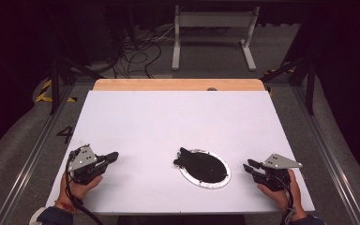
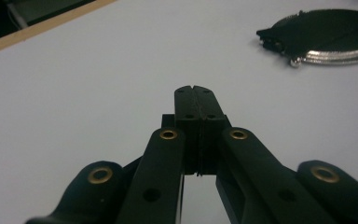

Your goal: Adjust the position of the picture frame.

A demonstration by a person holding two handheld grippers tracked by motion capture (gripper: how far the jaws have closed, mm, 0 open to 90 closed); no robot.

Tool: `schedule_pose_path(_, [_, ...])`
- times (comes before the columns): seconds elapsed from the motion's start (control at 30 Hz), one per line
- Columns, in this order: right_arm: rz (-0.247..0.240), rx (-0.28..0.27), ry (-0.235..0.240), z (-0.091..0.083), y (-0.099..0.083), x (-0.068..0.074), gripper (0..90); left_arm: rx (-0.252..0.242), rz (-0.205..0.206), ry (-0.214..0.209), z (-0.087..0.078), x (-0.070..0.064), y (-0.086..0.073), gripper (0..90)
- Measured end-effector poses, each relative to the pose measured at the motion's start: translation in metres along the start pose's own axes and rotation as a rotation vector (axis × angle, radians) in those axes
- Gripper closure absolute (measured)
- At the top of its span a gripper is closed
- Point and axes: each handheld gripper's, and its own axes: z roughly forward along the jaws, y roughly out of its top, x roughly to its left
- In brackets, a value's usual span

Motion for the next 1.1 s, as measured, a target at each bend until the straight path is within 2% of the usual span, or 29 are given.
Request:
schedule_pose_path(0.03, [-0.010, 0.005, 0.020, 0.000, 0.001, 0.003, 82.7, 0.000, 0.006, -0.021, 0.010, 0.000, 0.009, 90.0])
schedule_pose_path(0.07, [-0.010, 0.005, 0.020, 0.000, 0.001, 0.003, 82.7, 0.000, 0.006, -0.021, 0.010, 0.000, 0.009, 90.0])
schedule_pose_path(0.13, [-0.036, 0.013, 0.068, 0.001, 0.003, 0.009, 89.4, 0.000, 0.008, -0.056, 0.024, -0.002, 0.018, 90.0])
schedule_pose_path(0.23, [-0.064, 0.020, 0.118, 0.002, 0.004, 0.017, 90.0, 0.018, 0.045, -0.099, 0.047, -0.008, 0.033, 90.0])
schedule_pose_path(0.37, [-0.077, 0.012, 0.127, 0.003, 0.006, 0.025, 90.0, 0.038, 0.057, -0.150, 0.079, -0.016, 0.050, 90.0])
schedule_pose_path(0.47, [-0.071, 0.007, 0.152, 0.001, 0.007, 0.030, 90.0, 0.058, 0.095, -0.192, 0.103, -0.025, 0.064, 90.0])
schedule_pose_path(0.57, [-0.084, 0.012, 0.176, 0.000, 0.007, 0.037, 90.0, 0.106, 0.161, -0.231, 0.129, -0.036, 0.077, 90.0])
schedule_pose_path(0.63, [-0.090, 0.015, 0.192, 0.000, 0.007, 0.041, 90.0, 0.116, 0.167, -0.258, 0.141, -0.039, 0.083, 90.0])
schedule_pose_path(0.73, [-0.094, 0.028, 0.231, 0.000, 0.005, 0.049, 90.0, 0.143, 0.185, -0.265, 0.162, -0.043, 0.093, 90.0])
schedule_pose_path(0.9, [-0.132, 0.061, 0.289, 0.007, 0.005, 0.063, 90.0, 0.192, 0.207, -0.277, 0.187, -0.052, 0.099, 90.0])
schedule_pose_path(0.97, [-0.165, 0.078, 0.285, 0.011, 0.006, 0.069, 90.0, 0.224, 0.233, -0.273, 0.197, -0.056, 0.099, 90.0])
schedule_pose_path(1.03, [-0.190, 0.088, 0.294, 0.015, 0.006, 0.073, 90.0, 0.254, 0.243, -0.274, 0.205, -0.058, 0.096, 90.0])
schedule_pose_path(1.1, [-0.204, 0.087, 0.292, 0.018, 0.007, 0.076, 90.0, 0.275, 0.225, -0.278, 0.209, -0.057, 0.092, 90.0])
